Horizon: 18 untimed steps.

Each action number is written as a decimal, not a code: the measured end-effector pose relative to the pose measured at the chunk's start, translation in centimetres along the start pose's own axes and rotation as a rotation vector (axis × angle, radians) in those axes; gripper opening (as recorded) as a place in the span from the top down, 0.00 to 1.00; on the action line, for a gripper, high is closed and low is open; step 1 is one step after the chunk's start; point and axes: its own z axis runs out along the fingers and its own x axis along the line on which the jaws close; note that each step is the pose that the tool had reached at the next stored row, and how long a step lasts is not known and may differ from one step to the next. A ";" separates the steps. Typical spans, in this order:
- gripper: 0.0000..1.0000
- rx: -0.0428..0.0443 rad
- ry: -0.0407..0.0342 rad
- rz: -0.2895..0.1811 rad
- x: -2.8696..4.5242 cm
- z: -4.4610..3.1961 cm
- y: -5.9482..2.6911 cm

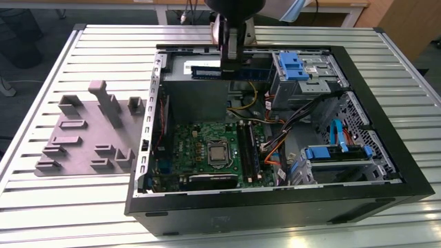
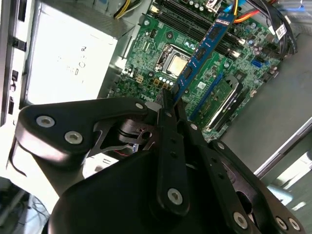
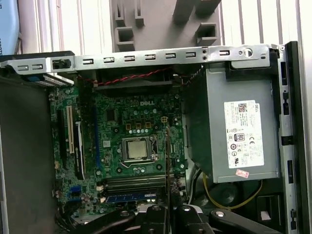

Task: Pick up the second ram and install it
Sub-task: 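Insert the second ram into the second slot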

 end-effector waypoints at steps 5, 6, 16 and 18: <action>0.86 0.0033 0.0002 0.082 0.00 0.09 0.00; 0.86 0.0039 0.0003 0.099 0.00 0.11 0.00; 0.86 0.0082 0.0007 0.211 0.01 0.22 0.00; 0.86 0.0085 0.0005 0.219 0.01 0.23 0.00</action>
